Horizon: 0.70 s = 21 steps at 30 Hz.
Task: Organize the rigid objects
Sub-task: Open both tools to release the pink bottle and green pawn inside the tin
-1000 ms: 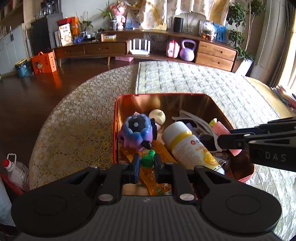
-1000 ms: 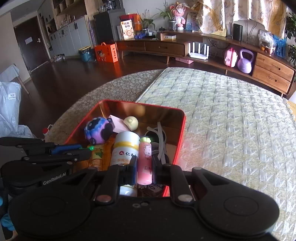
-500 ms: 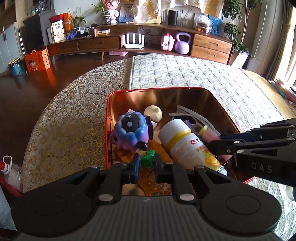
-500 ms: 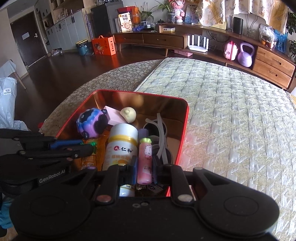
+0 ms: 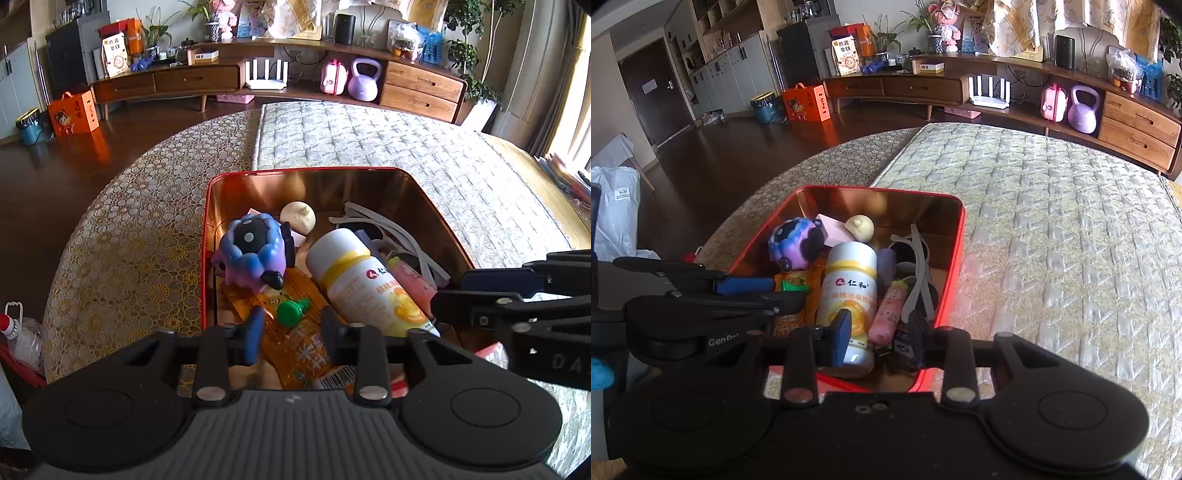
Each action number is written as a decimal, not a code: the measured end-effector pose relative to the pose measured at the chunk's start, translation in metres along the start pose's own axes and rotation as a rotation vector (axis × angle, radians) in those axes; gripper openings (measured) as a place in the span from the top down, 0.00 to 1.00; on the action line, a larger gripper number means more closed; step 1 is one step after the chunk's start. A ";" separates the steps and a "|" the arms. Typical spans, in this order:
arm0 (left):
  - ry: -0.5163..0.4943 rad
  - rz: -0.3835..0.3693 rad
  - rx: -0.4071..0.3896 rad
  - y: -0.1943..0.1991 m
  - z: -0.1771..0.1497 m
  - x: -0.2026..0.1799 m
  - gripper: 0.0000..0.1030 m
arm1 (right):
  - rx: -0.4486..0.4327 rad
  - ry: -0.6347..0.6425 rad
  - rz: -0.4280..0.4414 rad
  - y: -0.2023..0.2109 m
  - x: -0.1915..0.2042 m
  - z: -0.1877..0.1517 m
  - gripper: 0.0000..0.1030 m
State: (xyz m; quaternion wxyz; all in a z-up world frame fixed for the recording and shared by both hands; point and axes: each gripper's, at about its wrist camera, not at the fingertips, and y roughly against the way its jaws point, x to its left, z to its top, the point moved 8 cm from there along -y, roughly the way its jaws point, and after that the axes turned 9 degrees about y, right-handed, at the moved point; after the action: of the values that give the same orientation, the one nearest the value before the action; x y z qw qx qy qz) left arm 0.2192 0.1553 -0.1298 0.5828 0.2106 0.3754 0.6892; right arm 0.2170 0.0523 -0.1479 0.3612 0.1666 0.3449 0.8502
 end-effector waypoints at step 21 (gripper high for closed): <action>-0.045 0.005 -0.177 0.070 -0.008 -0.015 0.27 | -0.147 -0.034 0.039 0.066 0.004 -0.012 0.34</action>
State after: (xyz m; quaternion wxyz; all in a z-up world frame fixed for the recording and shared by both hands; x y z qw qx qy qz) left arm 0.1719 0.1359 -0.0795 0.6056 0.1748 0.2993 0.7163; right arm 0.1750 0.0166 -0.1095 0.3615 0.1607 0.2719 0.8772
